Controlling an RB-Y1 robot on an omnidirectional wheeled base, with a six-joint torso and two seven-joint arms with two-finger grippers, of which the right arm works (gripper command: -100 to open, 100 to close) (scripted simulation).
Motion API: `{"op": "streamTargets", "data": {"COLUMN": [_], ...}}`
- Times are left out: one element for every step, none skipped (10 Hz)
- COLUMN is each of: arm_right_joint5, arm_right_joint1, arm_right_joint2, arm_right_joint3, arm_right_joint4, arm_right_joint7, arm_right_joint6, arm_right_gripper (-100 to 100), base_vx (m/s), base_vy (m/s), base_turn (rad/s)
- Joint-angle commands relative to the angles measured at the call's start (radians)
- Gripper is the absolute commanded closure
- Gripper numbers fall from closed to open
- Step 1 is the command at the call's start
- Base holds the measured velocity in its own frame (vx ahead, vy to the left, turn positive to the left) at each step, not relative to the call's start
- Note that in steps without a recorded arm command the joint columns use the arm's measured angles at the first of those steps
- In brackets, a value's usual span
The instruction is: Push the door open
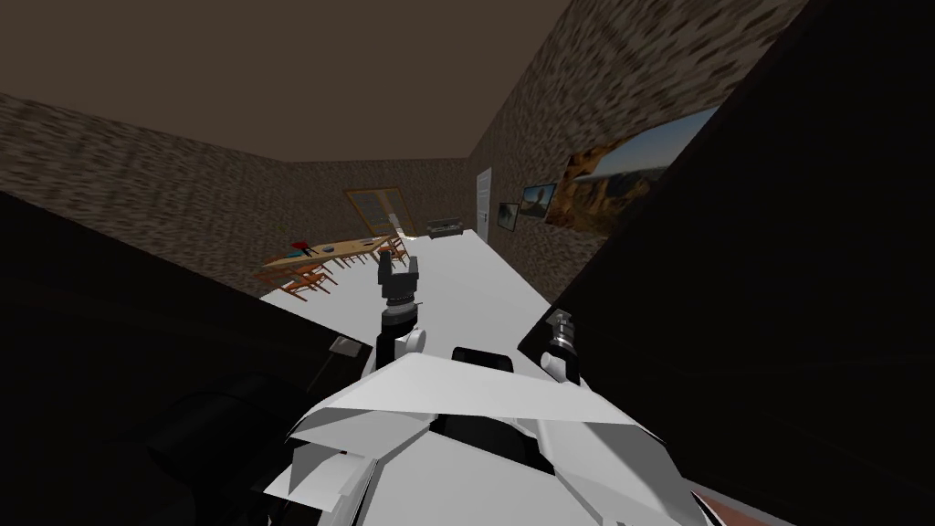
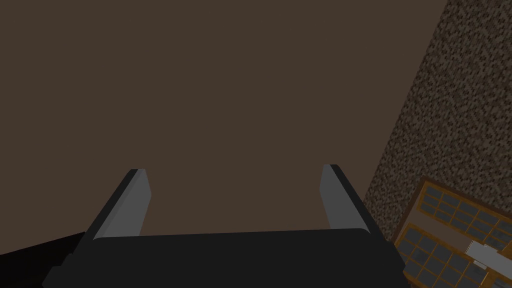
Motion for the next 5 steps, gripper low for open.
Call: {"op": "streamTargets", "data": {"arm_right_joint5": [-0.011, -0.018, -0.025, -0.031, -0.04], "arm_right_joint1": [-0.007, -0.006, -0.005, -0.004, -0.003], "arm_right_joint2": [-0.01, -0.011, -0.011, -0.012, -0.011], "arm_right_joint3": [-0.019, -0.031, -0.042, -0.053, -0.067], "arm_right_joint4": [0.007, 0.007, 0.007, 0.007, 0.007], "arm_right_joint7": [0.005, 0.009, 0.013, 0.017, 0.022], "arm_right_joint6": [-0.01, -0.01, -0.011, -0.012, -0.013], "arm_right_gripper": [100, 100, 100, 100, 100], "base_vx": [0.186, 0.215, 0.21, 0.207, 0.228], "base_vy": [-0.03, -0.015, -0.027, -0.025, -0.029], "base_turn": [-0.032, -0.044, -0.04, -0.047, -0.066]}}
